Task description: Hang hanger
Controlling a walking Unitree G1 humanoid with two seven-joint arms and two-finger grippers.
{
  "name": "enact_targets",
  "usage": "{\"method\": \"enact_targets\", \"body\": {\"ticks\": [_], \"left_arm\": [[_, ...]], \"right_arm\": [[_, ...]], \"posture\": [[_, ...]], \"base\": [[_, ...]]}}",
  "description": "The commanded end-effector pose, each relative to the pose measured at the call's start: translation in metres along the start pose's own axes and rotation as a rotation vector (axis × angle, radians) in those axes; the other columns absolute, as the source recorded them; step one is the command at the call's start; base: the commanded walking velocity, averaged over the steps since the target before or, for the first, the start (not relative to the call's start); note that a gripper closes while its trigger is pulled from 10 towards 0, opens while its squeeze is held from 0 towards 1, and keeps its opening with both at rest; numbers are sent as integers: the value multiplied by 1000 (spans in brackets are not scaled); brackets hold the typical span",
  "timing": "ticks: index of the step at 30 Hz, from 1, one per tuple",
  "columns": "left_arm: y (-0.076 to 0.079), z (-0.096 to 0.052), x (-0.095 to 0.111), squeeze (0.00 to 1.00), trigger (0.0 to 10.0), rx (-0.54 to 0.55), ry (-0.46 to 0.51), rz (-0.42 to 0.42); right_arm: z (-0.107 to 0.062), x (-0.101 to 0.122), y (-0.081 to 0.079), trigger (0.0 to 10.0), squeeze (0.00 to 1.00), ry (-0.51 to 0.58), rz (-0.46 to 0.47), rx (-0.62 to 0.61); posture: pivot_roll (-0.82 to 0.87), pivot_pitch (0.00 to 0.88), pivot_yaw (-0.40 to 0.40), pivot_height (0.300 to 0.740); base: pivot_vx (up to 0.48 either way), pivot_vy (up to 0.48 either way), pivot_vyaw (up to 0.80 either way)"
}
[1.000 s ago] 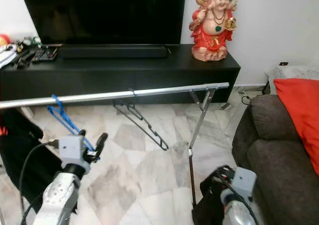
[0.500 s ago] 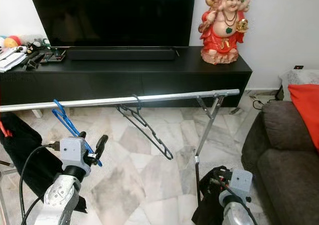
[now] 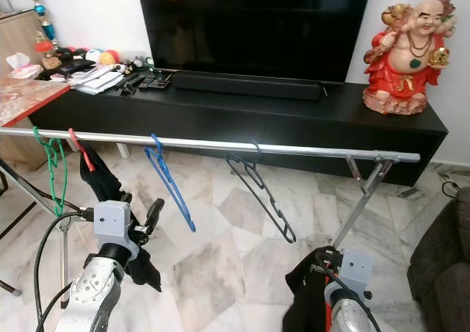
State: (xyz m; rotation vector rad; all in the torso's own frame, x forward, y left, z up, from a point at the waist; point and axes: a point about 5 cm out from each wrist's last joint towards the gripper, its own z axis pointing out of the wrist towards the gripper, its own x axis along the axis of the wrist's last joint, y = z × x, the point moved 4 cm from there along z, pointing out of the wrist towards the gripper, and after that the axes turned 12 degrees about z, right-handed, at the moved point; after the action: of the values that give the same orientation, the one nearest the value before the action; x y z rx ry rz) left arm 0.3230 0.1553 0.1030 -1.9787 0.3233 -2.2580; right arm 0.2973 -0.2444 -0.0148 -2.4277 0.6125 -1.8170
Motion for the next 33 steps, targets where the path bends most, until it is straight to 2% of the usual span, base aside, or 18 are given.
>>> {"method": "enact_targets", "body": {"ticks": [1, 6, 9, 14, 17, 22, 27, 33], "left_arm": [[2, 2, 1, 0, 10000, -11, 2, -1], [2, 2, 2, 0, 10000, -11, 3, -3], [1, 2, 3, 0, 10000, 4, 4, -3], [-2, 1, 2, 0, 10000, 15, 1, -2], [-2, 1, 1, 0, 10000, 21, -6, 1], [-3, 3, 3, 0, 10000, 23, -1, 1], [-4, 5, 5, 0, 10000, 20, 7, 3], [-4, 5, 6, 0, 10000, 16, 11, 3]], "right_arm": [[1, 0, 4, 10000, 0, -12, 7, -20], [0, -4, 6, 10000, 0, -29, 6, -29], [-6, -19, 7, 10000, 0, -93, -39, -10], [-10, -28, 12, 10000, 0, -126, -40, -24], [-19, -48, 18, 10000, 0, -222, -42, -41], [-26, -59, 27, 10000, 0, -277, -50, -65], [-27, -58, 32, 10000, 0, -257, -13, -116], [-23, -52, 27, 10000, 0, -218, 1, -106]], "posture": [[-3, 0, 16, 740], [-1, 0, 14, 740], [13, 11, 8, 740], [10, 14, 11, 740], [7, 14, 16, 740], [9, 19, 25, 740], [9, 17, 31, 740], [11, 18, 35, 740]], "base": [[0, 0, 0], [0, 0, 0], [0, 0, 146], [0, 0, 655], [0, 0, 0], [0, 0, 0], [0, 0, 0], [0, 0, 0]]}}
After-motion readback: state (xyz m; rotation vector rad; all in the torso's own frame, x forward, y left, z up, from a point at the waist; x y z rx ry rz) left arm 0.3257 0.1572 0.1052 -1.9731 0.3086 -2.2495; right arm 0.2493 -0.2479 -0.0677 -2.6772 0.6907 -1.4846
